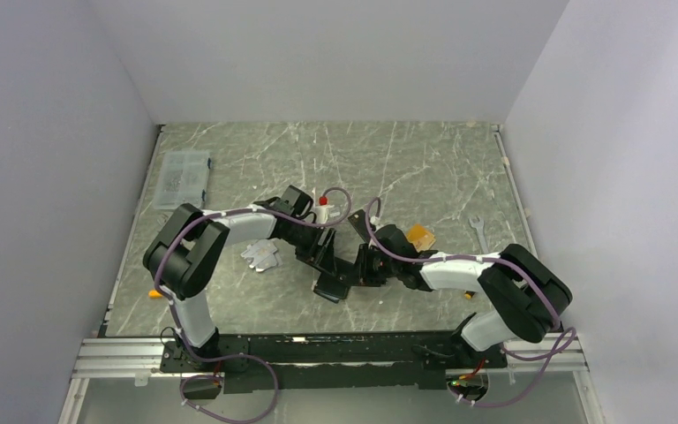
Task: Put the credit cards into the card holder
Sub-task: Move the card holder to the center of the board, then pick up the card holder from the center of the board.
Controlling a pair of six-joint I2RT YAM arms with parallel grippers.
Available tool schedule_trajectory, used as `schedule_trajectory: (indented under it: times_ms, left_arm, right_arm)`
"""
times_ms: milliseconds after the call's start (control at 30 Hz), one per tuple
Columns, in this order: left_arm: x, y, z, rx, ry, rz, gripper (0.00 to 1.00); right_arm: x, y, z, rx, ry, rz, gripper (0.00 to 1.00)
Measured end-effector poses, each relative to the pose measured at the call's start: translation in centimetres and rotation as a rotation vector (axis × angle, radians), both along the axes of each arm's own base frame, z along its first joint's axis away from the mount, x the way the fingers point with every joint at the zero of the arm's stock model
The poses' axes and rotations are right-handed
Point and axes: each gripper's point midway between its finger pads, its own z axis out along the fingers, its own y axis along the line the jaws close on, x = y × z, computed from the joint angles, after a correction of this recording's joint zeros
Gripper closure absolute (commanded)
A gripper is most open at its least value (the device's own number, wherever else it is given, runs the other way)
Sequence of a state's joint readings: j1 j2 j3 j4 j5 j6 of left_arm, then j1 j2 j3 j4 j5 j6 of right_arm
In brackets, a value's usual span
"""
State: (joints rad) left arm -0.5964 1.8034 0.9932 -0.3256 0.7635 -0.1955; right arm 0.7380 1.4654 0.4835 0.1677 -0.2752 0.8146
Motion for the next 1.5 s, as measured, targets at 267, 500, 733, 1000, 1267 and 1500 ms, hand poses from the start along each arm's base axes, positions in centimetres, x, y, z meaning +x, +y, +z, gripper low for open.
schedule_trajectory:
  times_ms: [267,500,733,1000,1267,1500]
  left_arm:
    - [0.5,0.2,0.5,-0.058,0.016,0.013,0.51]
    - [0.3,-0.2,3.0,-0.145,0.017,-0.009,0.53]
    - [0.5,-0.2,3.1,-0.151,-0.011,-0.011,0.56]
    - [1.3,0.8,0.1,-0.042,-0.049,0.018,0.66]
    - [1.1,1.1,-1.4,-0.017,-0.019,0.018,0.73]
    - [1.0,0.8,-0.9,-0.045,0.008,0.022,1.00]
  right_arm:
    - [0.0,-0.1,-0.4,0.007,0.025,0.002,0.91]
    - [0.6,0.4,-0.5,0.010,0.039,-0.010,0.91]
    - [1.0,0.6,0.0,0.043,-0.011,-0.014,0.90]
    - [1.3,-0.2,0.1,0.056,-0.088,-0.045,0.90]
    - [1.3,-0.1,0.2,0.072,-0.119,-0.018,0.89]
    - [1.4,0.0,0.3,0.078,-0.129,0.006,0.62]
